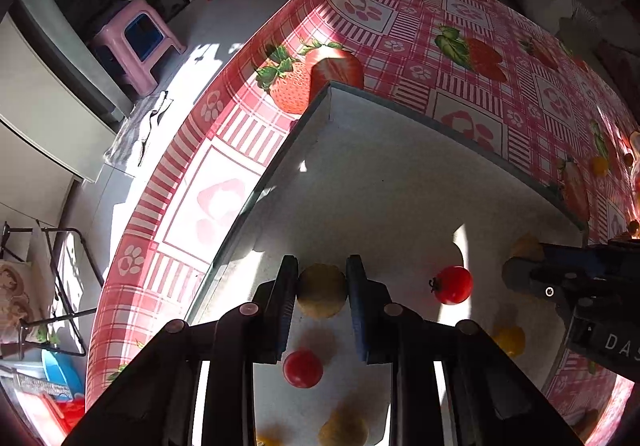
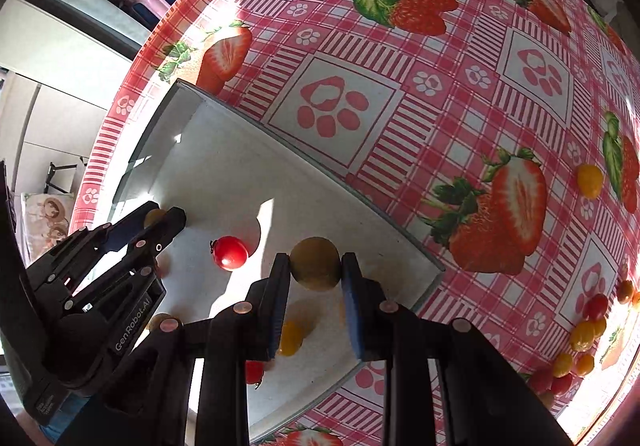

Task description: Organize fruits

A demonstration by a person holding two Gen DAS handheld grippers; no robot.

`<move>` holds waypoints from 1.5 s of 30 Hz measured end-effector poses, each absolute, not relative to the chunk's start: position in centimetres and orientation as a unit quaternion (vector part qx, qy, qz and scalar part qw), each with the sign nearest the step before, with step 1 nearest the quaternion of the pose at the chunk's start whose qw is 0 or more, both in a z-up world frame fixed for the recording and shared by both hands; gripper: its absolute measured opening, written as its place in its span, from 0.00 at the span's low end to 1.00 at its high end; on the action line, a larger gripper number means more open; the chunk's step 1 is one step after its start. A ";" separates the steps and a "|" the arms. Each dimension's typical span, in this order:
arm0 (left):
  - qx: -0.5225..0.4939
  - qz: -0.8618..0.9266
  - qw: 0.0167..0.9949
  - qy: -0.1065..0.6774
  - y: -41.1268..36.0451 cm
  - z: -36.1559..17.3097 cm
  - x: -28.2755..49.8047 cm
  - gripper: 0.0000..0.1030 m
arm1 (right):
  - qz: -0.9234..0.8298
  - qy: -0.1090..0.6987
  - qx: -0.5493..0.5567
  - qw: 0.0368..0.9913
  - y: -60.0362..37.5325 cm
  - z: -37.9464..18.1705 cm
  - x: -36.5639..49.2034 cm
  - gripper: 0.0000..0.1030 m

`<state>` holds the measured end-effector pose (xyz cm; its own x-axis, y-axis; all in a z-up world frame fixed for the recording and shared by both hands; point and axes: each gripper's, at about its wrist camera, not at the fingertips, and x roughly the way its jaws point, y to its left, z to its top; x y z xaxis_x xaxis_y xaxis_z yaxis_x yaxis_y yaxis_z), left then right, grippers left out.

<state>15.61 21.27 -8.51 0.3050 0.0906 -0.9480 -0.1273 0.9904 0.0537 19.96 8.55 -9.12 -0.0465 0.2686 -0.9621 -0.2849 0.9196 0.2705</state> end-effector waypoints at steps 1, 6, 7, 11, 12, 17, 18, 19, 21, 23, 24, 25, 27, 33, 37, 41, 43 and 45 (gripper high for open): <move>-0.015 0.067 0.808 0.586 21.3 -8.5 15.6 0.26 | 0.200 0.695 -0.010 0.691 8.7 -9.2 20.0 0.28; -0.020 0.068 0.817 0.573 21.4 -8.0 15.2 0.76 | 0.201 0.699 -0.016 0.686 9.4 -9.7 20.0 0.29; -0.017 0.064 0.817 0.572 21.3 -7.9 15.1 0.76 | 0.204 0.699 -0.014 0.686 9.5 -9.7 19.9 0.29; -0.008 0.060 0.815 0.576 21.1 -7.6 14.7 0.76 | 0.211 0.689 -0.014 0.694 9.2 -8.8 19.2 0.38; -0.011 0.061 0.815 0.576 21.2 -7.4 14.6 0.76 | 0.211 0.685 -0.012 0.697 9.0 -8.4 19.0 0.43; -0.019 0.062 0.815 0.576 21.3 -5.9 12.9 0.76 | 0.212 0.674 -0.003 0.708 8.2 -5.8 17.7 0.63; -0.022 0.059 0.816 0.575 21.2 -5.5 12.4 0.77 | 0.212 0.674 -0.004 0.708 8.1 -5.4 17.3 0.68; -0.025 0.056 0.817 0.574 21.2 -5.1 11.9 0.77 | 0.212 0.675 -0.005 0.707 8.2 -5.1 16.8 0.77; -0.031 0.050 0.814 0.577 21.1 -4.5 11.0 0.77 | 0.209 0.679 -0.010 0.704 8.2 -4.7 16.1 0.80; -0.031 0.050 0.812 0.580 20.9 -4.0 10.0 1.00 | 0.199 0.683 -0.013 0.702 8.2 -4.4 15.2 0.80; -0.029 0.051 0.812 0.581 20.8 -3.7 9.4 1.00 | 0.194 0.684 -0.011 0.703 7.9 -4.1 14.9 0.82; -0.030 0.047 0.809 0.585 20.7 -3.6 8.9 1.00 | 0.189 0.686 -0.008 0.703 7.7 -3.9 14.5 0.83; -0.035 0.046 0.801 0.596 20.4 -3.4 8.1 1.00 | 0.180 0.690 -0.003 0.701 7.2 -3.3 13.9 0.89; -0.010 0.054 0.791 0.610 19.4 -2.2 5.6 1.00 | 0.162 0.691 -0.024 0.704 6.8 -1.2 12.1 1.00; -0.016 0.060 0.785 0.616 19.2 -2.0 4.2 1.00 | 0.167 0.692 -0.039 0.702 6.9 -0.1 11.3 1.00; -0.030 0.062 0.781 0.620 18.8 -1.8 2.8 1.00 | 0.171 0.687 -0.052 0.704 6.8 0.6 10.5 1.00; -0.021 0.065 0.783 0.618 18.3 -1.4 2.2 1.00 | 0.172 0.686 -0.055 0.705 6.7 0.8 10.0 1.00; -0.012 0.070 0.785 0.616 17.9 -1.0 1.6 1.00 | 0.173 0.682 -0.059 0.708 6.6 1.0 9.6 1.00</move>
